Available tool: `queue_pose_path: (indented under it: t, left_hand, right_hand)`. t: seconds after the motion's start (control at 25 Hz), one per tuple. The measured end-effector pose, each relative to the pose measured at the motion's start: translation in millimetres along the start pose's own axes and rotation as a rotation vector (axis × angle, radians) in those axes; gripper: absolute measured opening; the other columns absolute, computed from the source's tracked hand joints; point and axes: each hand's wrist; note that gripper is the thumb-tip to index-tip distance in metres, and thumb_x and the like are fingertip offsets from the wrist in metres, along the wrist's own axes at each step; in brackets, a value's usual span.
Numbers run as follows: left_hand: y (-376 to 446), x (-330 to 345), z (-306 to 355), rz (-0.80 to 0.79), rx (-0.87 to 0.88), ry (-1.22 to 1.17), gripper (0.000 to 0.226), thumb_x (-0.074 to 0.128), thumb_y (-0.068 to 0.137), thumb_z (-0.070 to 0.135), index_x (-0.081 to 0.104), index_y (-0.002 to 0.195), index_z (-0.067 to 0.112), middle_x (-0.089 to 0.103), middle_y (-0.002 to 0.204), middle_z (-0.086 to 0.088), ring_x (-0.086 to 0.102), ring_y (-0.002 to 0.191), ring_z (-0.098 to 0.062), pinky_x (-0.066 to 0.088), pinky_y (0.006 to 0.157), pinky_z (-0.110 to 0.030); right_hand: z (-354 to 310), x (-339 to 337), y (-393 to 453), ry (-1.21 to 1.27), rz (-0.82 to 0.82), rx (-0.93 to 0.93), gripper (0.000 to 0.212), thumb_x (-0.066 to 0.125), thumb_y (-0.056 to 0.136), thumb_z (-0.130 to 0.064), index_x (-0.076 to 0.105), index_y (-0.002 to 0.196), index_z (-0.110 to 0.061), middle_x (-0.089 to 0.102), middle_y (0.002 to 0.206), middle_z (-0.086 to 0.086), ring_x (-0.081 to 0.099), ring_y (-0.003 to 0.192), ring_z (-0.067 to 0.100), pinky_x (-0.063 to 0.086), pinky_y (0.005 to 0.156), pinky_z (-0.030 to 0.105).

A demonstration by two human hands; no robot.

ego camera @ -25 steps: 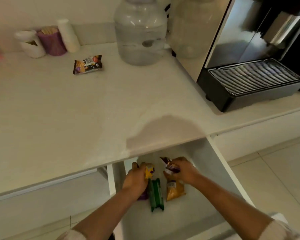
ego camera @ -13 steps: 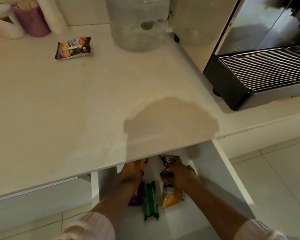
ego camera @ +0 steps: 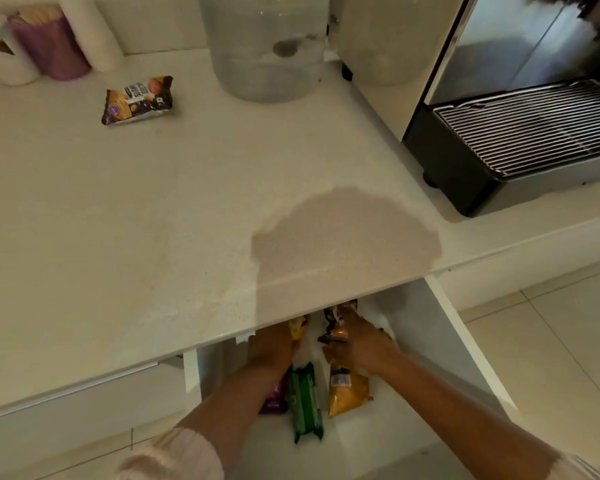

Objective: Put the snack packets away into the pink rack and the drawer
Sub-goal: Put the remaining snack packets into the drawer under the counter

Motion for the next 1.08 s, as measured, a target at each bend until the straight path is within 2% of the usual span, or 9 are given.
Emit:
queue_pose_path:
  t: [0.12, 0.28, 0.36, 0.44, 0.56, 0.68, 0.8, 0.92, 1.08]
  left_hand:
    - [-31, -10, 18, -0.073, 0.178, 0.186, 0.053, 0.043, 0.093, 0.034, 0.026, 0.141, 0.018, 0.041, 0.139, -0.011, 0.045, 0.121, -0.029, 0.040, 0.099, -0.039]
    - [-91, -48, 36, 0.101, 0.511, 0.177, 0.027, 0.039, 0.090, 0.037, 0.054, 0.108, 0.023, 0.058, 0.110, -0.001, 0.059, 0.092, -0.019, 0.042, 0.067, -0.024]
    - [-111, -80, 30, 0.282, 0.660, 0.173, 0.019, 0.042, 0.085, 0.036, 0.058, 0.083, 0.027, 0.061, 0.083, 0.008, 0.059, 0.070, -0.007, 0.037, 0.056, -0.014]
    - [-116, -114, 13, 0.464, 0.714, 0.168, 0.013, 0.048, 0.083, 0.031, 0.058, 0.076, 0.028, 0.059, 0.075, 0.011, 0.056, 0.063, -0.005, 0.037, 0.052, -0.013]
    - [-105, -161, -37, 0.608, 0.513, 0.106, 0.021, 0.060, 0.081, 0.022, 0.065, 0.100, 0.015, 0.065, 0.100, -0.004, 0.062, 0.085, -0.019, 0.049, 0.069, -0.022]
    - [-106, -198, -117, 0.681, 0.146, 0.215, 0.056, 0.032, 0.088, 0.043, 0.057, 0.122, 0.008, 0.056, 0.129, -0.014, 0.054, 0.117, -0.032, 0.044, 0.094, -0.041]
    - [-124, -219, -189, 0.702, -0.174, 0.165, 0.075, 0.013, 0.082, 0.056, 0.049, 0.133, 0.012, 0.043, 0.143, -0.011, 0.038, 0.133, -0.031, 0.034, 0.105, -0.051]
    - [-126, -222, -218, 0.652, -0.241, 0.219, 0.079, 0.004, 0.080, 0.063, 0.030, 0.143, 0.023, 0.026, 0.153, -0.003, 0.020, 0.142, -0.023, 0.020, 0.112, -0.049]
    - [-112, -229, -224, 0.600, -0.281, 0.249, 0.075, -0.004, 0.081, 0.067, 0.007, 0.147, 0.032, 0.006, 0.157, 0.005, 0.002, 0.145, -0.017, 0.007, 0.116, -0.045]
  right_hand:
    - [-16, -32, -41, -0.156, -0.150, -0.144, 0.046, 0.056, 0.087, -0.041, 0.050, 0.128, -0.021, 0.059, 0.125, 0.005, 0.058, 0.107, 0.019, 0.048, 0.088, 0.029]
    - [-59, -79, -96, 0.016, -0.178, -0.384, 0.023, 0.054, 0.086, -0.045, 0.063, 0.106, -0.038, 0.069, 0.096, -0.014, 0.063, 0.090, 0.002, 0.049, 0.074, 0.015]
    - [-85, -97, -107, 0.136, -0.062, -0.442, 0.015, 0.054, 0.087, -0.046, 0.065, 0.097, -0.046, 0.069, 0.093, -0.023, 0.062, 0.088, -0.007, 0.049, 0.075, 0.010]
    - [-108, -101, -100, 0.227, 0.124, -0.493, 0.012, 0.055, 0.088, -0.043, 0.064, 0.093, -0.048, 0.067, 0.098, -0.025, 0.060, 0.094, -0.009, 0.046, 0.080, 0.011]
    - [-141, -77, -70, 0.180, 0.238, -0.540, 0.019, 0.054, 0.090, -0.037, 0.058, 0.108, -0.040, 0.055, 0.124, -0.018, 0.047, 0.118, -0.002, 0.035, 0.097, 0.015]
    - [-172, -47, -34, -0.093, 0.231, -0.585, 0.039, 0.047, 0.094, -0.037, 0.044, 0.132, -0.030, 0.028, 0.151, -0.010, 0.015, 0.142, 0.007, 0.012, 0.113, 0.023]
    - [-207, -32, -2, -0.295, 0.370, -0.628, 0.050, 0.033, 0.096, -0.043, 0.026, 0.144, -0.028, 0.014, 0.157, -0.005, 0.002, 0.145, 0.015, -0.001, 0.116, 0.030]
    - [-240, -24, 24, -0.341, 0.524, -0.519, 0.054, 0.025, 0.097, -0.044, 0.018, 0.147, -0.026, 0.010, 0.158, 0.002, 0.000, 0.146, 0.024, -0.003, 0.117, 0.037]
    - [-280, -23, 56, -0.335, 0.605, -0.429, 0.054, 0.029, 0.095, -0.040, 0.023, 0.146, -0.021, 0.015, 0.156, 0.009, 0.004, 0.145, 0.032, 0.002, 0.118, 0.042]
Point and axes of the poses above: each hand's wrist, its own y-axis towards the middle knuckle, its own x-axis out of the palm, z = x × y
